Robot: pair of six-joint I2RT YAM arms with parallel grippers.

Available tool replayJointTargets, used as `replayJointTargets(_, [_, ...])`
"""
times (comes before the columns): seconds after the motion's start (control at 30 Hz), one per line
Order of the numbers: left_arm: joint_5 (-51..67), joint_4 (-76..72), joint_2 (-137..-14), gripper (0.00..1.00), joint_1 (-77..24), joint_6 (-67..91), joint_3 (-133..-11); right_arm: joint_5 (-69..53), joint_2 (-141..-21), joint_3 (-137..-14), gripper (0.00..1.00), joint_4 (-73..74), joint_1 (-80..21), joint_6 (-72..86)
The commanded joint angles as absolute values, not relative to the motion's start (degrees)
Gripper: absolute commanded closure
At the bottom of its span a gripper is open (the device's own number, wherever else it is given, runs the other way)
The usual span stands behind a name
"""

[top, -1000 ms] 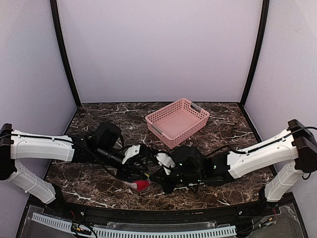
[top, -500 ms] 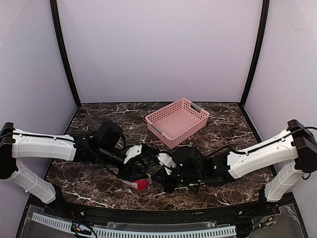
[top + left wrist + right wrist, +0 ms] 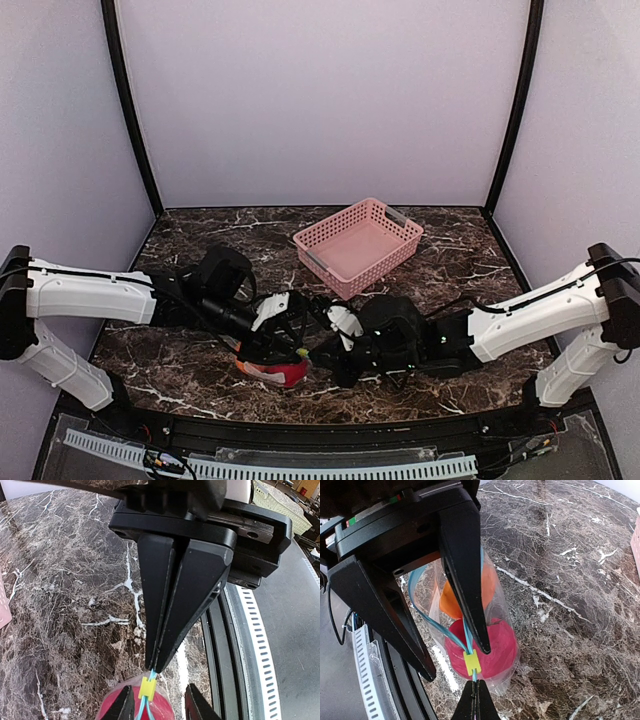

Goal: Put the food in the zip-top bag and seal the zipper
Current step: Pass from the right arm to the left

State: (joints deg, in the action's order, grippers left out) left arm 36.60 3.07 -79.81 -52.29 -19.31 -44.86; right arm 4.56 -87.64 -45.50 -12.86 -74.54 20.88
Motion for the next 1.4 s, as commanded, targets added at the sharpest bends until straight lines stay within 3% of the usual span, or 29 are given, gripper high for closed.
replayJointTargets(0.0, [37.6, 4.2, -78.8, 0.66, -52.2, -18.4, -44.9, 5.2, -86.4, -44.7, 1.00, -16.7, -74.0, 21.3])
replayJointTargets(0.2, [37.2, 6.0, -80.8, 0.71, -52.2, -19.5, -46.1, 5.3, -86.4, -44.7, 1.00, -17.1, -74.0, 21.2])
replayJointTargets(0.73, [35.2, 5.8, -82.1, 0.98, -52.2, -17.8, -47.3, 5.7, -87.0, -45.1, 1.00, -17.6, -74.1, 21.4])
replayJointTargets(0.93, [34.0, 5.4, -81.3, 0.99, -52.2, -14.1, -47.6, 6.6, -86.2, -43.9, 1.00, -17.6, -73.7, 23.5])
replayJointTargets(1.17, [29.7, 2.1, -77.7, 0.99, -52.2, -1.5, -45.6, 5.0, -84.2, -40.0, 0.63, -21.3, -72.4, 27.7])
replayJointTargets(1.37, [26.3, 0.3, -75.0, 0.99, -52.2, 7.1, -44.1, 2.5, -85.5, -39.9, 0.53, -23.2, -72.1, 27.8])
